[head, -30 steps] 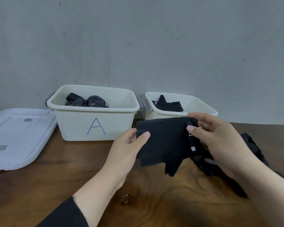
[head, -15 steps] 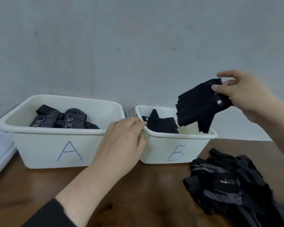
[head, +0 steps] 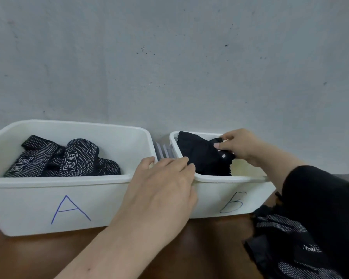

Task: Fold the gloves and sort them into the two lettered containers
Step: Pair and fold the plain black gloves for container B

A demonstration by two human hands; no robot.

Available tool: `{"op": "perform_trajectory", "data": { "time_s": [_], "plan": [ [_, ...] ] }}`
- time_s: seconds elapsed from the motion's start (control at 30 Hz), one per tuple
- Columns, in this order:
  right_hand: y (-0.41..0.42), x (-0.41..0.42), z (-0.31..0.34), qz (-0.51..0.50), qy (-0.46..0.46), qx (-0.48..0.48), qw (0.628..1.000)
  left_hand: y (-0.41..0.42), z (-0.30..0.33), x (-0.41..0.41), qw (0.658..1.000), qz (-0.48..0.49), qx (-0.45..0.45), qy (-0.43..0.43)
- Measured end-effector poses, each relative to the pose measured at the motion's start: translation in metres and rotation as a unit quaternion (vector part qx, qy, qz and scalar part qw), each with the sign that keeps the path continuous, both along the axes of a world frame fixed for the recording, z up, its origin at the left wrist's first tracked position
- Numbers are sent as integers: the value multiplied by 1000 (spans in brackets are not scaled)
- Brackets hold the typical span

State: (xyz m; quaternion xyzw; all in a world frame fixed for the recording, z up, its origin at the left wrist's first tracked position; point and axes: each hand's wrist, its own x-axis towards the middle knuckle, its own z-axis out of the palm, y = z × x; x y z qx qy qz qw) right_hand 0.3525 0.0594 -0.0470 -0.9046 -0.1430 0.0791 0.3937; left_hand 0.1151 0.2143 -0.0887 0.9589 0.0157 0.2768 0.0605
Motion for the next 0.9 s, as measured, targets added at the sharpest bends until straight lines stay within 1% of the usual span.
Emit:
{"op": "perform_trajectory", "data": {
  "time_s": [0.03,0.07,0.1,0.13,0.17,0.2,0.23,0.27,0.3,0.37,0.4,0.43,0.5,0.57,0.63,0.67,0.7,0.73,0.77,0.8,0.83,0.9],
  "plan": [
    [0,0,0,4,-7,-11,1000,0,0,0,1000,2,1,1],
    [1,0,2,2,-35,-50,998,0,0,0,1000,4,2,2],
    [1,-2,3,-9,-90,-111,990,0,-1,0,1000,5,3,5],
    [1,-6,5,-23,-164,-168,972,0,-1,0,1000,6,4,7],
    [1,-12,7,-20,-235,-189,953,0,-1,-1,1000,6,4,8],
    [4,-21,10,6,-288,-176,941,0,0,-1,1000,6,4,10],
    [6,-32,12,49,-312,-153,936,0,0,-1,1000,6,3,9],
    [10,-41,14,98,-311,-143,934,-1,0,-1,1000,5,3,8],
    [15,-50,14,140,-293,-160,932,-1,0,-1,1000,5,2,6],
    [25,-59,10,200,-250,-252,913,-1,-1,-1,1000,4,6,0],
    [30,-62,9,225,-228,-285,904,-1,-1,-1,1000,3,7,-6],
    [34,-61,7,244,-199,-298,901,0,-2,-1,1000,2,7,-8],
    [38,-56,1,259,-143,-304,906,0,-3,-1,1000,0,7,-12],
    [41,-52,-3,268,-104,-331,899,1,-3,0,1000,-2,7,-22],
    [45,-51,-3,272,-80,-353,892,1,-4,1,999,-4,7,-31],
    [47,-54,0,269,-86,-364,888,1,-4,2,999,-6,6,-35],
    [48,-57,5,254,-106,-357,892,1,-5,1,999,-11,2,-38],
    [47,-61,10,231,-144,-330,904,2,-6,2,999,-15,0,-41],
    [45,-64,17,194,-180,-279,923,2,-6,1,999,-15,-2,-46],
    [40,-71,22,149,-210,-208,944,2,-6,1,998,-14,-5,-59],
    [34,-79,26,106,-241,-128,956,1,-6,0,997,-18,-16,-80],
    [17,-108,30,48,-283,7,958,-6,-3,-3,988,-46,-63,-137]
  ]
}}
